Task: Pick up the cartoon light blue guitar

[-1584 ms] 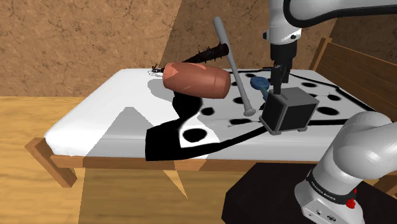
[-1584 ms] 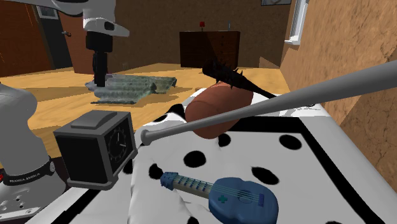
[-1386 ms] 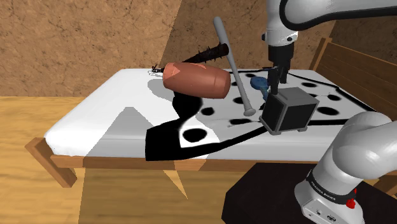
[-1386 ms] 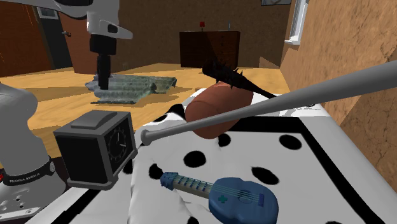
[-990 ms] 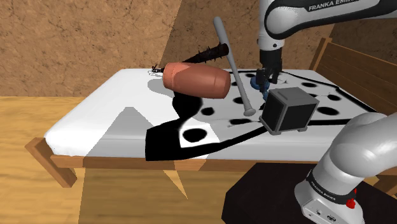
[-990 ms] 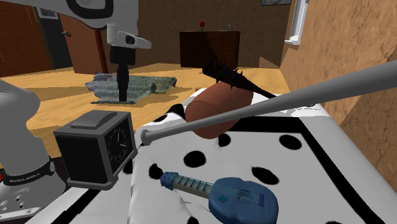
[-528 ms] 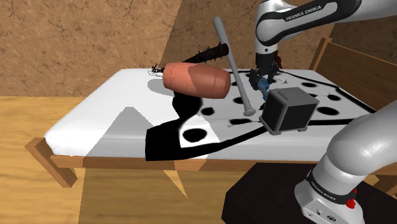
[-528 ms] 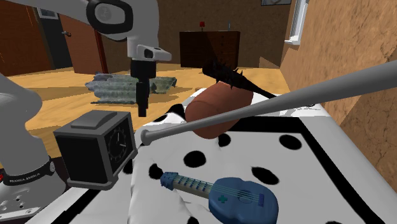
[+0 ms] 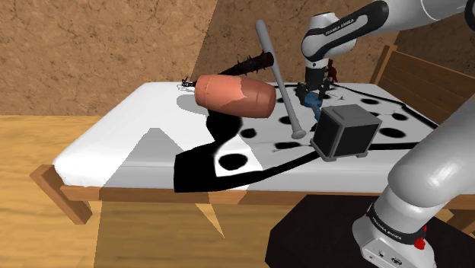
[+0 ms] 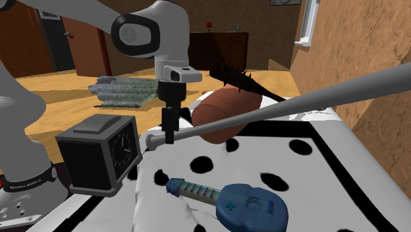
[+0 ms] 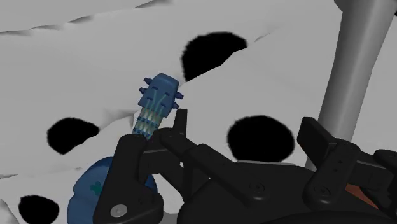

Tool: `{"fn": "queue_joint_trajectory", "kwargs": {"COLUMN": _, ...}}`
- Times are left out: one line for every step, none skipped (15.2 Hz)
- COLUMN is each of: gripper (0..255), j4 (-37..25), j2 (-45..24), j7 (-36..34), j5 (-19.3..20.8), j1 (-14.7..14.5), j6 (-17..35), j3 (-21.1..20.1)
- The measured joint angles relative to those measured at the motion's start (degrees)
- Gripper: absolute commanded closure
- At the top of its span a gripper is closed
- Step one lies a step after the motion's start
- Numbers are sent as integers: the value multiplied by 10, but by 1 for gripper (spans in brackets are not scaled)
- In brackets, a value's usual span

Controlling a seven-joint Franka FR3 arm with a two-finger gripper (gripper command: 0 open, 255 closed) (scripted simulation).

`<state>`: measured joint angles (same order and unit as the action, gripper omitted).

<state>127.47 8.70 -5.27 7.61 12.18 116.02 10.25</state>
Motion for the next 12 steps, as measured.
{"fn": "queue_joint_trajectory", "kwargs": {"gripper": 0, "j4": -10, "j2": -17, "j7": -2, "j5": -4, "j1": 5, "j6": 11, "j3": 7}}
{"fn": "queue_joint_trajectory", "kwargs": {"gripper": 0, "j4": -19, "j2": -29, "j7": -5, "j5": -7, "j1": 11, "j6": 17, "j3": 13}}
{"fn": "queue_joint_trajectory", "kwargs": {"gripper": 0, "j4": -34, "j2": -49, "j7": -6, "j5": -12, "j1": 17, "j6": 28, "j3": 19}}
{"fn": "queue_joint_trajectory", "kwargs": {"gripper": 0, "j4": -44, "j2": -66, "j7": -8, "j5": -17, "j1": 22, "j6": 37, "j3": 25}}
{"fn": "queue_joint_trajectory", "kwargs": {"gripper": 0, "j4": -56, "j2": -84, "j7": -12, "j5": -23, "j1": 26, "j6": 46, "j3": 30}}
{"fn": "queue_joint_trajectory", "kwargs": {"gripper": 0, "j4": -67, "j2": -98, "j7": -14, "j5": -29, "j1": 31, "j6": 53, "j3": 35}}
{"fn": "queue_joint_trajectory", "kwargs": {"gripper": 0, "j4": -80, "j2": -114, "j7": -18, "j5": -36, "j1": 36, "j6": 59, "j3": 40}}
{"fn": "queue_joint_trajectory", "kwargs": {"gripper": 0, "j4": -93, "j2": -129, "j7": -18, "j5": -43, "j1": 42, "j6": 65, "j3": 45}}
{"fn": "queue_joint_trajectory", "kwargs": {"gripper": 0, "j4": -102, "j2": -141, "j7": -19, "j5": -49, "j1": 49, "j6": 71, "j3": 51}}
{"fn": "queue_joint_trajectory", "kwargs": {"gripper": 0, "j4": -118, "j2": -162, "j7": -20, "j5": -59, "j1": 55, "j6": 79, "j3": 55}}
{"fn": "queue_joint_trajectory", "kwargs": {"gripper": 0, "j4": -135, "j2": -181, "j7": -20, "j5": -68, "j1": 61, "j6": 83, "j3": 59}}
{"fn": "queue_joint_trajectory", "kwargs": {"gripper": 0, "j4": -150, "j2": -198, "j7": -21, "j5": -77, "j1": 68, "j6": 87, "j3": 63}}
